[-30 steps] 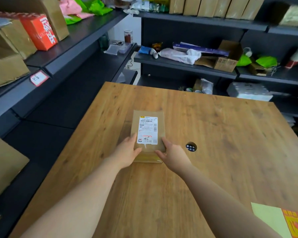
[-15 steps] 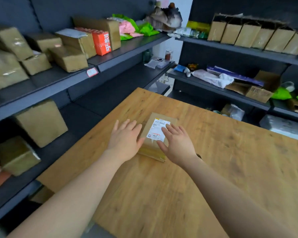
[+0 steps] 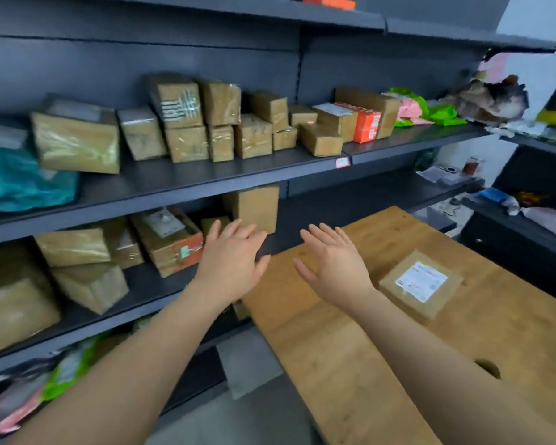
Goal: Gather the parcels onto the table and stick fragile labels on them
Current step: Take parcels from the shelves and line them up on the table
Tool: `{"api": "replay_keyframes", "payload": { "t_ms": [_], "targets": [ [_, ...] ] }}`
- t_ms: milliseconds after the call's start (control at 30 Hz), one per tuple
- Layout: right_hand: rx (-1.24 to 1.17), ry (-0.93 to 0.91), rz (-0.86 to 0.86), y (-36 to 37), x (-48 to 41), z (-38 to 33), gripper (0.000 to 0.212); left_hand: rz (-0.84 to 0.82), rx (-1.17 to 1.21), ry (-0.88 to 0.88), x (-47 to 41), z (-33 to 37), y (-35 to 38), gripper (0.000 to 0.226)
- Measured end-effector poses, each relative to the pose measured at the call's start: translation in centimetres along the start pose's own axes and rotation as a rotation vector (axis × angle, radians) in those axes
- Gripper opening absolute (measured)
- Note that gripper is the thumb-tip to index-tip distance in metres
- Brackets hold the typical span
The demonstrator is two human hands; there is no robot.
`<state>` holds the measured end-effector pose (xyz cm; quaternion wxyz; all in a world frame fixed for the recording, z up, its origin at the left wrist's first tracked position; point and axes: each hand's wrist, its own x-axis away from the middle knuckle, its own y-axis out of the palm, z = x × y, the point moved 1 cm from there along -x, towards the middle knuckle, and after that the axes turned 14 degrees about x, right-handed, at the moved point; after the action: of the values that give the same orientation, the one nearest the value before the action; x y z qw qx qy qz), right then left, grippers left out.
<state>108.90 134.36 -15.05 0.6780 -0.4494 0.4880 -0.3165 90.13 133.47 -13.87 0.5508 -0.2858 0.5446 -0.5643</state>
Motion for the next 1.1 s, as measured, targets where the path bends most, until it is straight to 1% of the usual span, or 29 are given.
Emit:
{"api": "replay_keyframes", "payload": {
  "t_ms": [200,333,500,700,867,933,1033,1100],
  "targets": [
    [-0.115,-0.196,0.057,-1.8,-2.2,-10.9,0.054,0.106,-0.049,-0.180,7.4,-7.7,-5.5,0.048],
    [-0.185,-0.315,0.111,-3.3,-3.1,-19.4,0.050,0.137,-0.110,-0.304,13.4,-12.8,-9.4,0.049],
    [-0.234,-0.462,0.105,-5.8,-3.3,-31.4,0.056,0.186,-0.139,-0.449,22.3,-19.6,-14.8,0.050],
    [-0.336,-0.659,0.100,-8.8,-2.0,-45.7,0.059,0.241,-0.250,-0.635,33.7,-26.3,-20.7,0.047],
    [-0.409,-0.858,0.148,-11.3,-0.4,-56.9,0.056,0.276,-0.320,-0.852,42.8,-30.6,-24.7,0.047],
    [-0.425,-0.950,0.148,-12.2,0.2,-61.4,0.058,0.289,-0.343,-0.940,46.4,-32.0,-26.0,0.047],
    [-0.471,-1.066,0.131,-13.8,1.4,-68.0,0.066,0.309,-0.367,-1.075,51.9,-33.9,-28.0,0.046],
    [-0.510,-1.140,0.137,-14.9,2.3,-72.3,0.063,0.334,-0.383,-1.163,55.4,-35.2,-29.4,0.048]
  ]
}}
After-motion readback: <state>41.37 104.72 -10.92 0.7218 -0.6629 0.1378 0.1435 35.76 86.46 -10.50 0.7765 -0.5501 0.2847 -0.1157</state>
